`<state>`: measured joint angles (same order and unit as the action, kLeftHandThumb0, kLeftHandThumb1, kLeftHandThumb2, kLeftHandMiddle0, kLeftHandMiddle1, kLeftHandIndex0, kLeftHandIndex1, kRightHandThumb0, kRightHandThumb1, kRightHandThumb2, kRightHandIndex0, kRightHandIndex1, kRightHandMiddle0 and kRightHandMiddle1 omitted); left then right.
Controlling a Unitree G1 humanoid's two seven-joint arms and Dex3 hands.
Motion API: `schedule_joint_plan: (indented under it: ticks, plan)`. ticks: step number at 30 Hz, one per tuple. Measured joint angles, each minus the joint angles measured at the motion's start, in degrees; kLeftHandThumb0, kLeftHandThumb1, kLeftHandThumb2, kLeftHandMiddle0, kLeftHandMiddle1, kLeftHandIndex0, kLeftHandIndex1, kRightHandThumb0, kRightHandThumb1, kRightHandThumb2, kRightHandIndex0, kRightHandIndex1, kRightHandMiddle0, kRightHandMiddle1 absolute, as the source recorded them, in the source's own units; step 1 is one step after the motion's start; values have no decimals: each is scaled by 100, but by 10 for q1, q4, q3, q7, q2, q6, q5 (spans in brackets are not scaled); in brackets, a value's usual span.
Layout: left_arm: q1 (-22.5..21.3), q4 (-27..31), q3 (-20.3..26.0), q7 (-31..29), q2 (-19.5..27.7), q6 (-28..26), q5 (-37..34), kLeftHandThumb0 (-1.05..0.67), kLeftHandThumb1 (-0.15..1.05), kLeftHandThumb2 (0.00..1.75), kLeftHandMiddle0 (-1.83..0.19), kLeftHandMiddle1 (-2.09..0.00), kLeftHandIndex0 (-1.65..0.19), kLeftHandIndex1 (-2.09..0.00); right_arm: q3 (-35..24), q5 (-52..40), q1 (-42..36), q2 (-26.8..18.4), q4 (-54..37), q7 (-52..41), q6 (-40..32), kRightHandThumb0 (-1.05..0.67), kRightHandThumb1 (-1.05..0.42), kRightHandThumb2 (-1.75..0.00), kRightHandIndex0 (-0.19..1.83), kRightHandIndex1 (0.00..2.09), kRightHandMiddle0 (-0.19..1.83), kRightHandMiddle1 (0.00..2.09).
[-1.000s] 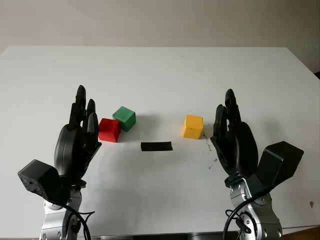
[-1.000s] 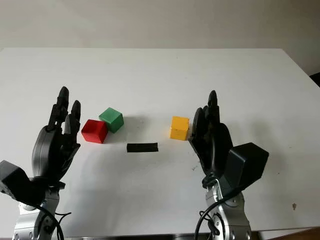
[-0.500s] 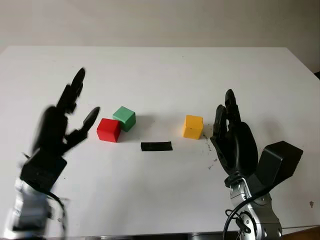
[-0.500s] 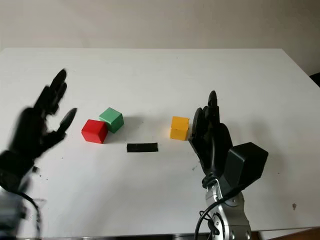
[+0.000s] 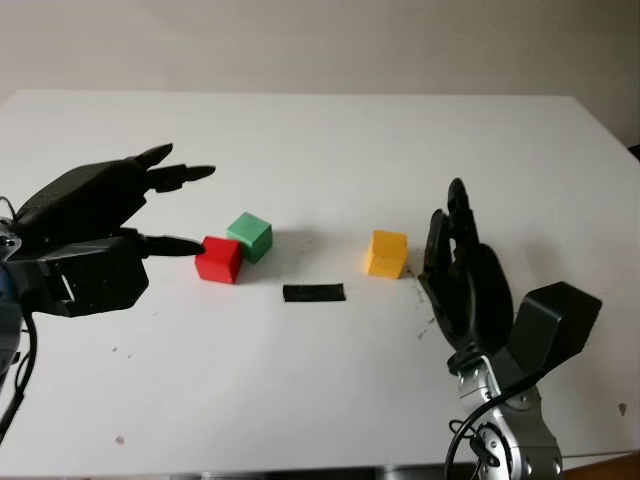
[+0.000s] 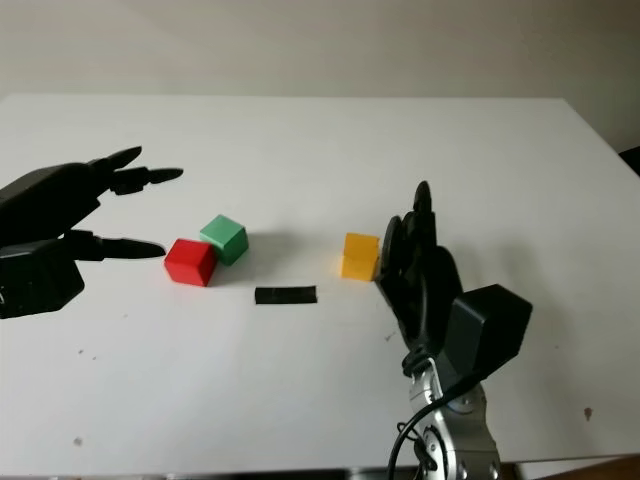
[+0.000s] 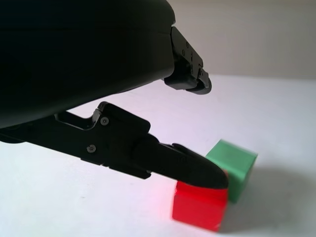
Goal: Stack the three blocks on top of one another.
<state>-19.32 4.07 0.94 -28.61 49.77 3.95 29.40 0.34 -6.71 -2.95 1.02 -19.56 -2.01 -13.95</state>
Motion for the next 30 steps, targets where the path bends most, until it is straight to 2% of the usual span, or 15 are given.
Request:
schedule_joint_plan:
  ticks: [10,21,22,24,25,27,30]
  plan:
    - [-58,-15,-75,-11,17,11,130,-80,97,5,7,-4,-42,-9,3,1,0,0,0,-2,0,-74,-105,-71,-19,0,-19,0]
    - [-64,-16,-100,11,17,14,194,-77,96,5,3,-7,-50,-19,5,0,0,-2,-1,-1,-1,-74,-105,-71,-19,0,-19,0]
    - [-64,-16,-100,12,17,15,196,-77,96,5,2,-6,-48,-24,5,0,0,-2,-1,-1,-1,-74,-105,-71,-19,0,-19,0]
    - [-64,-16,-100,14,17,17,200,-78,98,5,1,-6,-22,-76,5,0,0,-2,-1,-1,-1,-74,-105,-71,-19,0,-19,0]
    - [-64,-16,-101,16,17,19,201,-78,98,5,1,-5,-15,-90,5,0,0,-2,-1,-2,-1,-75,-105,-71,-19,0,-19,0]
    - [-64,-17,-101,23,17,28,201,-79,98,5,-1,-6,-8,-110,5,0,0,-3,-1,-3,-1,-74,-105,-71,-19,0,-19,0]
    - [-64,-25,-102,34,17,42,198,-80,100,6,0,-5,-1,-121,5,-1,0,-3,-1,-5,-1,-74,-105,-71,-19,0,-19,0]
